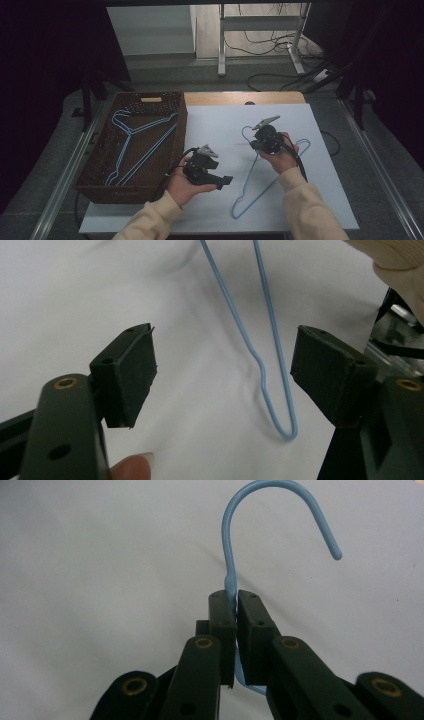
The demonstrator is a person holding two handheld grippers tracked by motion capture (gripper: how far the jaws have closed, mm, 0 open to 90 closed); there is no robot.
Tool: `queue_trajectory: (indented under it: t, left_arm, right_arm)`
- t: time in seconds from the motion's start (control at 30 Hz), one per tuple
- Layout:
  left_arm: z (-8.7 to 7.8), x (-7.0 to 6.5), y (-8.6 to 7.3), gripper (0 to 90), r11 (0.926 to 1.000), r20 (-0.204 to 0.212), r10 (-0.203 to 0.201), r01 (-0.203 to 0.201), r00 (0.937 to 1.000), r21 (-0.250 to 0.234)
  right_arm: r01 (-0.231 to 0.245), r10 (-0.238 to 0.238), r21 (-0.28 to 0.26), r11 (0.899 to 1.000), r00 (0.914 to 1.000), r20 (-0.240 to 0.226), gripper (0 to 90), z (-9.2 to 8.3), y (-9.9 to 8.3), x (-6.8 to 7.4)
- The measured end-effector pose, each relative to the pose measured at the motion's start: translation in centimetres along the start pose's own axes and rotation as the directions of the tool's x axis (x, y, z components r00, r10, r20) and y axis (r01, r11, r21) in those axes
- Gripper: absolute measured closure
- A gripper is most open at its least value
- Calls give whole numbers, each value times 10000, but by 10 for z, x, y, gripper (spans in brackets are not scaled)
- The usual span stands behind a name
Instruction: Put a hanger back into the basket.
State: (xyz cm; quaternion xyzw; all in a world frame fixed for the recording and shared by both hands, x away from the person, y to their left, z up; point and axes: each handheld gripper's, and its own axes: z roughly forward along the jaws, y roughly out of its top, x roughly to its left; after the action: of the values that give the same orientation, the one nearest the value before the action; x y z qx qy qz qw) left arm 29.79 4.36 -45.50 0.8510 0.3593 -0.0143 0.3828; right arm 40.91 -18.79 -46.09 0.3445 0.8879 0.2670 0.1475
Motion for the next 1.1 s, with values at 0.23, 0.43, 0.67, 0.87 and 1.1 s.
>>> queue_trajectory:
  t: [0.23, 0.43, 0.67, 0.87, 1.1]
  left_arm:
    - [44, 4, 7, 286, 9980, 497, -493, 472, 9975, 422]
    - [82, 12, 11, 393, 9903, 1030, -1244, 1170, 9869, 752]
    - [104, 12, 14, 733, 9849, 1593, -1504, 1339, 9757, 1100]
    - [92, 14, 17, 843, 9839, 1625, -1662, 1526, 9726, 930]
    - [60, 20, 22, 861, 9855, 1696, -1687, 1697, 9710, 87]
  right_arm:
    - [-141, 141, -181, 9997, 9999, -3, 863, -4, 0, 2]
    - [-212, 213, -278, 9994, 9998, 8, 863, -5, 0, 3]
    - [-269, 267, -482, 9985, 9996, -54, 861, -10, -1, 5]
    - [-663, 630, -1068, 9921, 9974, -337, 745, -21, -7, 2]
    - [-1702, 1471, -2717, 9472, 9837, -1034, 450, -55, -24, -6]
